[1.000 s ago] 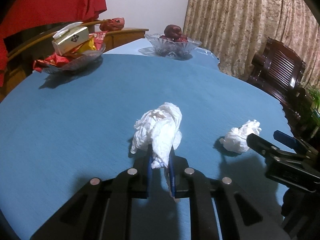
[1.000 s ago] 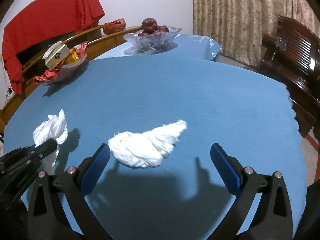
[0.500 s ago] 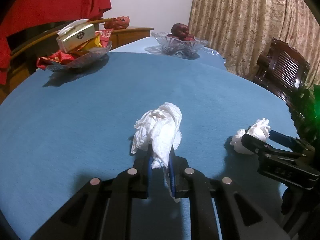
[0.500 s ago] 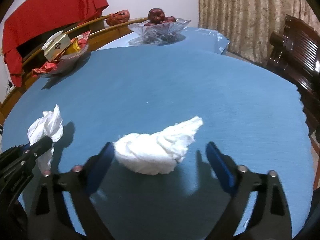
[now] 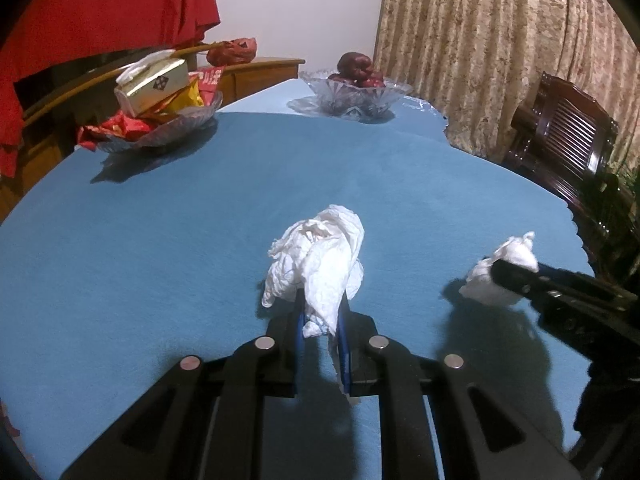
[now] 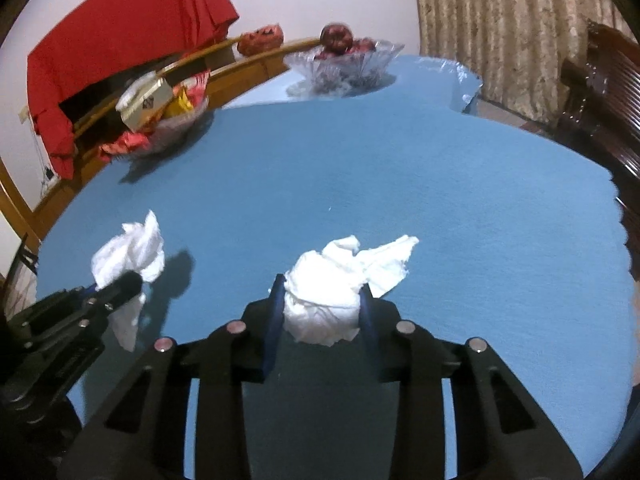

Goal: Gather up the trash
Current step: 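Carry both white tissues over the bin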

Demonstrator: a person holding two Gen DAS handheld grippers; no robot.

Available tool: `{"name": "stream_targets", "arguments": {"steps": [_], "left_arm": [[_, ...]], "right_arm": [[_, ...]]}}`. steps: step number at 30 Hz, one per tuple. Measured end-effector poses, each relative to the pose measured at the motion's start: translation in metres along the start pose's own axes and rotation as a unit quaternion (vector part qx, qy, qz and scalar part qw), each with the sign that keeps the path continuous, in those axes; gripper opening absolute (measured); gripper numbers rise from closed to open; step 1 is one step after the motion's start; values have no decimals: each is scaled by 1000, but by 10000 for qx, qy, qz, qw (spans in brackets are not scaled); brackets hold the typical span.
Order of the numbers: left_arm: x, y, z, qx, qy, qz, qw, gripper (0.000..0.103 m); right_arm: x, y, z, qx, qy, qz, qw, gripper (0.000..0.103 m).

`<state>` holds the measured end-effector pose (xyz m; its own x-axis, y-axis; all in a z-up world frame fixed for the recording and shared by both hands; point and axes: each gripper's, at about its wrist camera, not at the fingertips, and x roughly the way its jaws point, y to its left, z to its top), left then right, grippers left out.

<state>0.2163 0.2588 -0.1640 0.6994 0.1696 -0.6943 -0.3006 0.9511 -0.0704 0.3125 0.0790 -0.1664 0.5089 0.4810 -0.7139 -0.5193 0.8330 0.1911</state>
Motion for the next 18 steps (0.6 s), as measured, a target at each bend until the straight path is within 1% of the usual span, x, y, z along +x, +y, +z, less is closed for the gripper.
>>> {"name": "stream_targets", "arguments": {"steps": [5, 12, 18], "left_arm": [[-20, -19, 2, 128, -100, -152, 9998, 14], [-58, -56, 2, 273, -282, -524, 9979, 14], [-93, -87, -1, 443, -467, -794, 9948, 14]], "right_arm": [[-41, -7, -4, -17, -283, -112, 9995, 33], [-101, -17, -17, -32, -641, -345, 9973, 33], [-152, -33, -31, 102, -796, -454, 9957, 33]]}}
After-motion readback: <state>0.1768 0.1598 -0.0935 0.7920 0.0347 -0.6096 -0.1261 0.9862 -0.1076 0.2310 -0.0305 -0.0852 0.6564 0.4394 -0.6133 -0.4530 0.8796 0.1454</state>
